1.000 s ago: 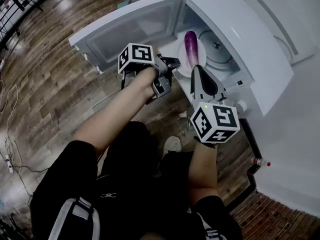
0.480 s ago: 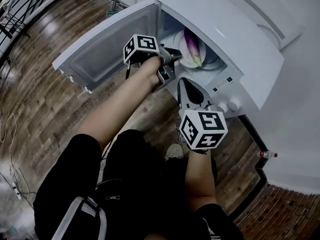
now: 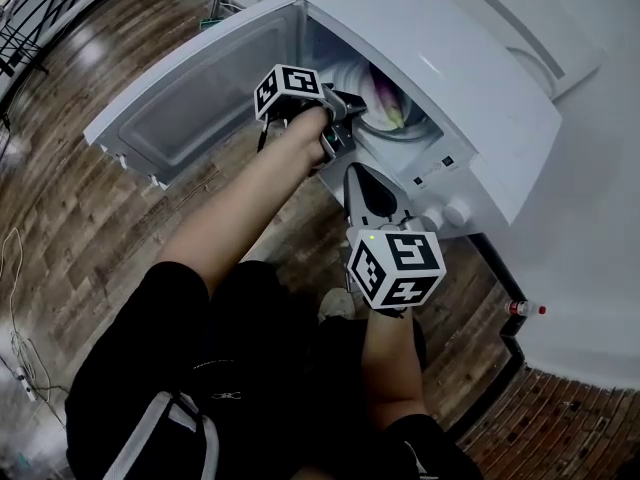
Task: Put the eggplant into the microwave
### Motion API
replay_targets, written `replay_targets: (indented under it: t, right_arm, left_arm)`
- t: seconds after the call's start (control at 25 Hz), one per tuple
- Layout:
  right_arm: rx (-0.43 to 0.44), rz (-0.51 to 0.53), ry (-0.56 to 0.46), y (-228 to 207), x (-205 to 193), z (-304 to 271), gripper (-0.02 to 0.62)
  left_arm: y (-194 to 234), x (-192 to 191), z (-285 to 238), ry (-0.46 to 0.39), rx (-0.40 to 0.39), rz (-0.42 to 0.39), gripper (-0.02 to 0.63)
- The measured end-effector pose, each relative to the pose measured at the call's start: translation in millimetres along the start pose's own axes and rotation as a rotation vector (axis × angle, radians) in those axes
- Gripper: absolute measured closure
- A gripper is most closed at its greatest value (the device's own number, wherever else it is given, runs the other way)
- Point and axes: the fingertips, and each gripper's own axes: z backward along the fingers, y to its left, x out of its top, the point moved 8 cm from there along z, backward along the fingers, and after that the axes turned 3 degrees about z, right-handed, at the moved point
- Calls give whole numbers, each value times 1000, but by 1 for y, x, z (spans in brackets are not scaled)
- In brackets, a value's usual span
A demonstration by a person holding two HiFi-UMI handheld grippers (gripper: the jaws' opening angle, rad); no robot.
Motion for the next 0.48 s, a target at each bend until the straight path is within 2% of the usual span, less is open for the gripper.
replay_targets:
  t: [0.4, 0.48]
  right_arm:
    - [17, 39, -20, 14, 0, 12, 589]
    - [11, 42, -25, 15, 0, 14, 589]
  left_arm:
    - [-15, 4, -5, 9, 175, -200, 586]
    - [-20, 5, -5, 10, 230, -280, 583]
